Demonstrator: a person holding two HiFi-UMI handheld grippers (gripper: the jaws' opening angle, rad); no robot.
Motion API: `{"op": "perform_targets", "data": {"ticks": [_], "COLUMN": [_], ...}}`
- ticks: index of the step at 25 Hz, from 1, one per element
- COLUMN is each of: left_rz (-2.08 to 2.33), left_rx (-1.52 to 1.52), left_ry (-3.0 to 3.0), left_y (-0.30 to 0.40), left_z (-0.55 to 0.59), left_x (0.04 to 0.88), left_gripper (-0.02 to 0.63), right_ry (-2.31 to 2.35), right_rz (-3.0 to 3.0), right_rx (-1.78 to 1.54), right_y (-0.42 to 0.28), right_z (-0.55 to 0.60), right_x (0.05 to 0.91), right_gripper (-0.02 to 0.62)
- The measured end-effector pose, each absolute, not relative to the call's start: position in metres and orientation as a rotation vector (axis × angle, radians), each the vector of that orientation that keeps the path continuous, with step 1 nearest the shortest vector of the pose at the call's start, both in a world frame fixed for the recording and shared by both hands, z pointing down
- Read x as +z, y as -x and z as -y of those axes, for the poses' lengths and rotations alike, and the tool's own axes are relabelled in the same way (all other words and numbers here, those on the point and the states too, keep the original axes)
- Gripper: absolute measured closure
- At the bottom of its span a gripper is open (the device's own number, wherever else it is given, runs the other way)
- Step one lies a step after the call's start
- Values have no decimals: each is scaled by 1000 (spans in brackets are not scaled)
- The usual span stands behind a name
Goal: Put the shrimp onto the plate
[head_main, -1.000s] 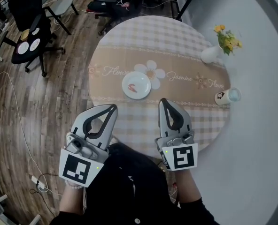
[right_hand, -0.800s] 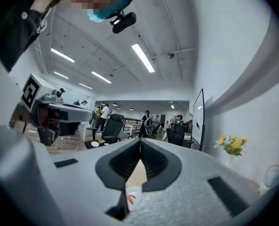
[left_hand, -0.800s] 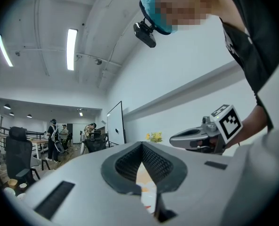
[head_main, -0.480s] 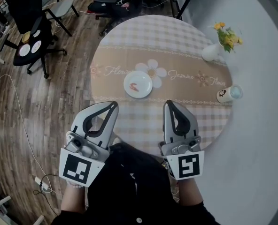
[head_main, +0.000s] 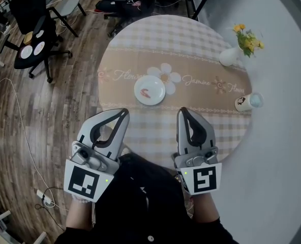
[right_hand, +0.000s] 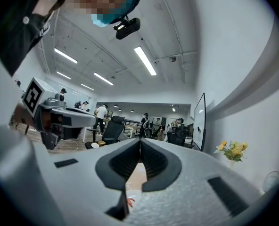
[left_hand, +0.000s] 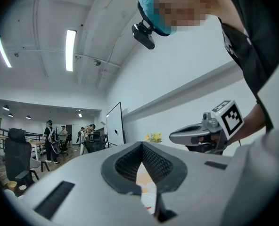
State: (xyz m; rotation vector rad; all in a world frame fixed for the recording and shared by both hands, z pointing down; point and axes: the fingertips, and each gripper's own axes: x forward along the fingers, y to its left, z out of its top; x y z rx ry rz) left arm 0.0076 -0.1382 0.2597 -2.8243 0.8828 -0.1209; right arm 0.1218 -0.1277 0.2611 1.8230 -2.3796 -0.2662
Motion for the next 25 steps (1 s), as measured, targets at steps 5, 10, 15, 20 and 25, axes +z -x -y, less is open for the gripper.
{"op": "perform_targets", "data": {"ticks": [5, 10, 15, 20, 25], "left_rz": [-880, -880, -879, -881, -878], "left_rx": [-130, -129, -129, -131, -129], "left_ry": [2823, 2826, 2827, 2830, 2828], "left_y": [-8, -9, -9, -11, -11], "left_z": [138, 139, 139, 141, 141], "left_x": [260, 261, 262, 262, 263], "left_gripper": [606, 606, 606, 606, 606], "right_ry": [-1813, -1805, -1797, -1795, -1788], "right_rz": [2383, 2386, 2384, 2388, 2396], "right_rx": [-264, -263, -257, -262, -265], "right_y": [-121, -119, -119, -120, -118], "right_z": [129, 129, 130, 132, 133], "right_x": [261, 263, 264, 264, 264], "right_gripper": [594, 594, 594, 594, 594]}}
